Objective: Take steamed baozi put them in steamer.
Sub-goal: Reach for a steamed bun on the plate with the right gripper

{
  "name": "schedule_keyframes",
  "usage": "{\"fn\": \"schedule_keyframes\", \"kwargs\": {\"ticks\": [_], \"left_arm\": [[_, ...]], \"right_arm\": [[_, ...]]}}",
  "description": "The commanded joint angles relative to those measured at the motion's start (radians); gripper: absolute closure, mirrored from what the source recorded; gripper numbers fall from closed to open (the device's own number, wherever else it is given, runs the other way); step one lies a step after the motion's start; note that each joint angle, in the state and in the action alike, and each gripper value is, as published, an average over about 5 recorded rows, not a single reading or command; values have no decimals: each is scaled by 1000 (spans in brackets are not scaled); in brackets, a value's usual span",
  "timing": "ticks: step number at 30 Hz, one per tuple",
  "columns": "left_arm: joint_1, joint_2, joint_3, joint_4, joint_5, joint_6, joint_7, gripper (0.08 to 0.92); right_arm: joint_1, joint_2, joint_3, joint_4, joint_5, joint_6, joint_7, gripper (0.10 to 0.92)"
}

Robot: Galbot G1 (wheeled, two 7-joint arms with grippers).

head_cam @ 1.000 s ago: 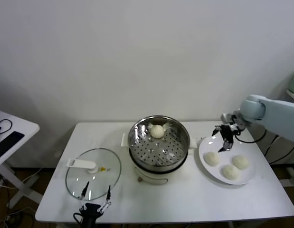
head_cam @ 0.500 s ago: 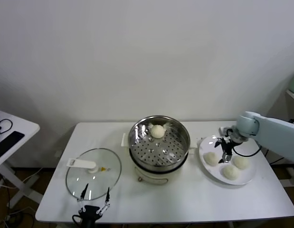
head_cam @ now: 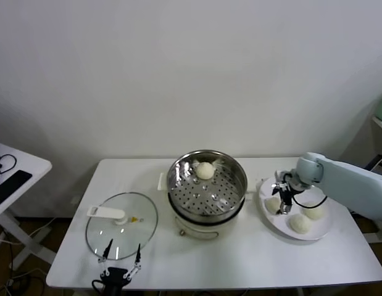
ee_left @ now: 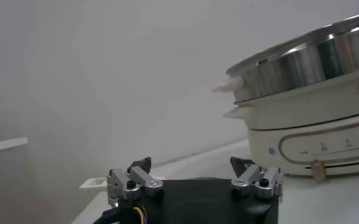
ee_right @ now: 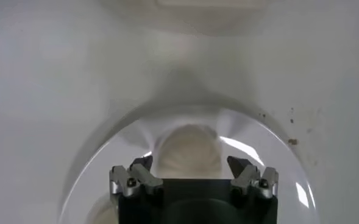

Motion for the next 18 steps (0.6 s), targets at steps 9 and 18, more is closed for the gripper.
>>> {"fn": "schedule_keyframes", "kwargs": {"ticks": [9, 18], "left_arm": [[-3, 1, -2, 10, 8, -6, -2, 177], [-4, 4, -1, 10, 14, -6, -6, 177]], "right_arm": [[-26, 19, 23, -59, -51, 24, -39, 276], [25, -4, 1, -30, -44, 53, -69, 327]]}}
